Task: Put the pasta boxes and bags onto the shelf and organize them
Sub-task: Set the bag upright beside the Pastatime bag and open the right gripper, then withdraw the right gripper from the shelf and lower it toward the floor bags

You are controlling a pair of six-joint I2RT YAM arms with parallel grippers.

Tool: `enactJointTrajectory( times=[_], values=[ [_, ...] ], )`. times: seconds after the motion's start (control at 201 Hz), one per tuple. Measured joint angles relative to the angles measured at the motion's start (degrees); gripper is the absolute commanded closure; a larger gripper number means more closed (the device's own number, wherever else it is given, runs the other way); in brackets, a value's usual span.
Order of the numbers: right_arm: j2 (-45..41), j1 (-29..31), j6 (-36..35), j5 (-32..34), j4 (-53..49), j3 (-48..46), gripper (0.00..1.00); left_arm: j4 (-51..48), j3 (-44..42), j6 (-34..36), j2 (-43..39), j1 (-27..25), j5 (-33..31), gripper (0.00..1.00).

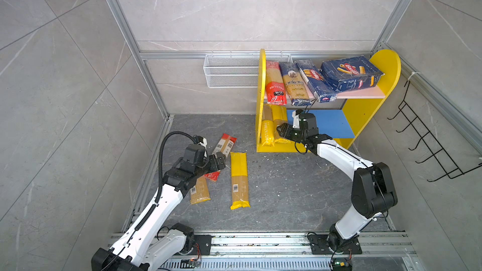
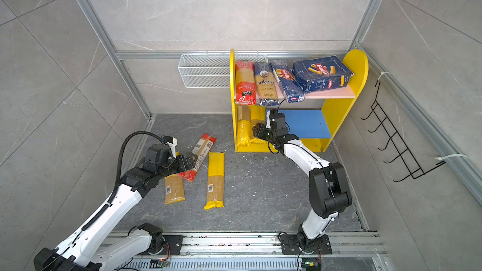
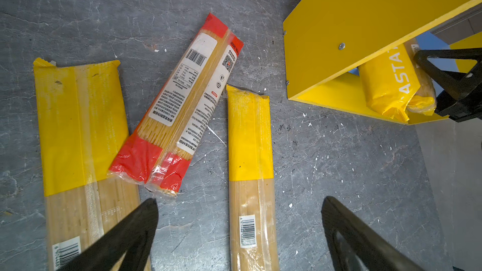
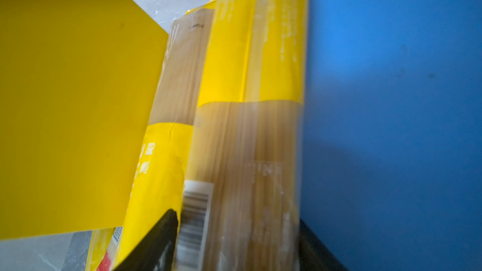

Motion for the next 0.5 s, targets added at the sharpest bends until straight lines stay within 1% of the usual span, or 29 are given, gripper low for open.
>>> enactJointTrajectory(
  times=[0.264,0.498],
  values=[
    [-3.61,0.33,0.24,0.33,-1.97,-0.87,0.2,-0.11,-1.29,-0.02,-2.67,0.0,0.02,0.0],
    [-10.88,0.74,0.07,2.05,-4.28,-3.58,0.17,-0.28,-1.55,-0.04,-6.1,0.0,0.04,0.0]
  ],
)
